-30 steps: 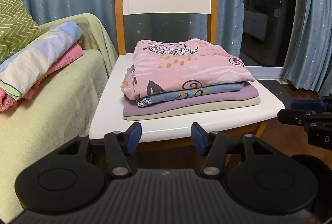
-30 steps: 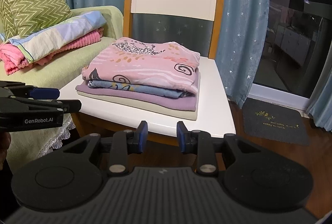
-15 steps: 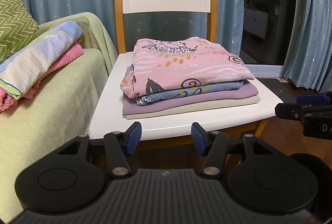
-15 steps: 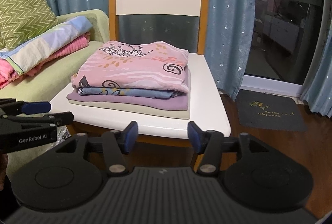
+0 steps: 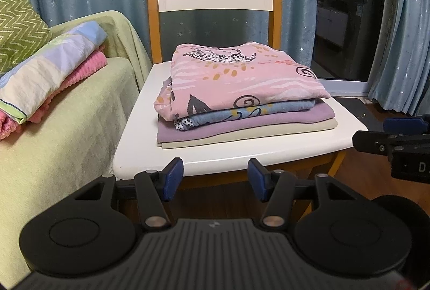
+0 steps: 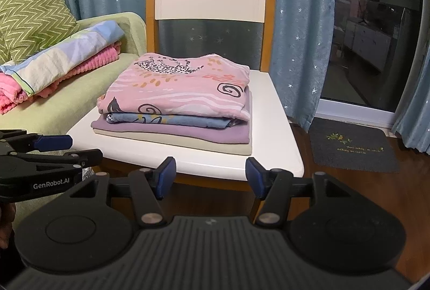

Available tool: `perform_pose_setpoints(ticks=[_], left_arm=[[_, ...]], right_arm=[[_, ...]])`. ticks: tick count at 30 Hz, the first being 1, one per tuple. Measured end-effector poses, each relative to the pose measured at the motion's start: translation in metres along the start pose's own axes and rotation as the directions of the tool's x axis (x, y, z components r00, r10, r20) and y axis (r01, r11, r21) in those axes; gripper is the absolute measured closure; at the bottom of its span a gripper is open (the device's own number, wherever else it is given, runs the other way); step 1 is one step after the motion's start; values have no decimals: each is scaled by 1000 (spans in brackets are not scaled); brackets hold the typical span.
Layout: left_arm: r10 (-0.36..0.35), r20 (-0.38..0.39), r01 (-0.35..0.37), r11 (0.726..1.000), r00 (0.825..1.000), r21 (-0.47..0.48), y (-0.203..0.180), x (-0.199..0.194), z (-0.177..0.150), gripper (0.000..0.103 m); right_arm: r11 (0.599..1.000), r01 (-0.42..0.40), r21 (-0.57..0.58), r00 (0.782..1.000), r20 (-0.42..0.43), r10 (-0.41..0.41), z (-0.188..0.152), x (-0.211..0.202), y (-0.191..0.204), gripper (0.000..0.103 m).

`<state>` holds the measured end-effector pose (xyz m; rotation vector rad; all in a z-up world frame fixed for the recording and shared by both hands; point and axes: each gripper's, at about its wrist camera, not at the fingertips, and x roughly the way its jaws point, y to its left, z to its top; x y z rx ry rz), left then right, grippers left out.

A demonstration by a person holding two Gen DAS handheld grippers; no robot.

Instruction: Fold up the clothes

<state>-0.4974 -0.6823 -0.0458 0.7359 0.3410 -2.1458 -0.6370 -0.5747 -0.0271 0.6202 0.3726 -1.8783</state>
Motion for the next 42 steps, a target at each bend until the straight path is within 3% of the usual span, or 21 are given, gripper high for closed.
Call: perform_pose_setpoints(ticks=[23, 42], left_arm=[[9, -16, -9, 1000, 1000, 5, -1, 0, 0, 46], [40, -45, -40, 999, 998, 4, 8, 36, 12, 46]], right_arm=[[999, 19, 33, 998, -59, -17, 7, 13, 2, 50], [998, 7, 57, 997, -83, -2, 15, 54, 4, 50]])
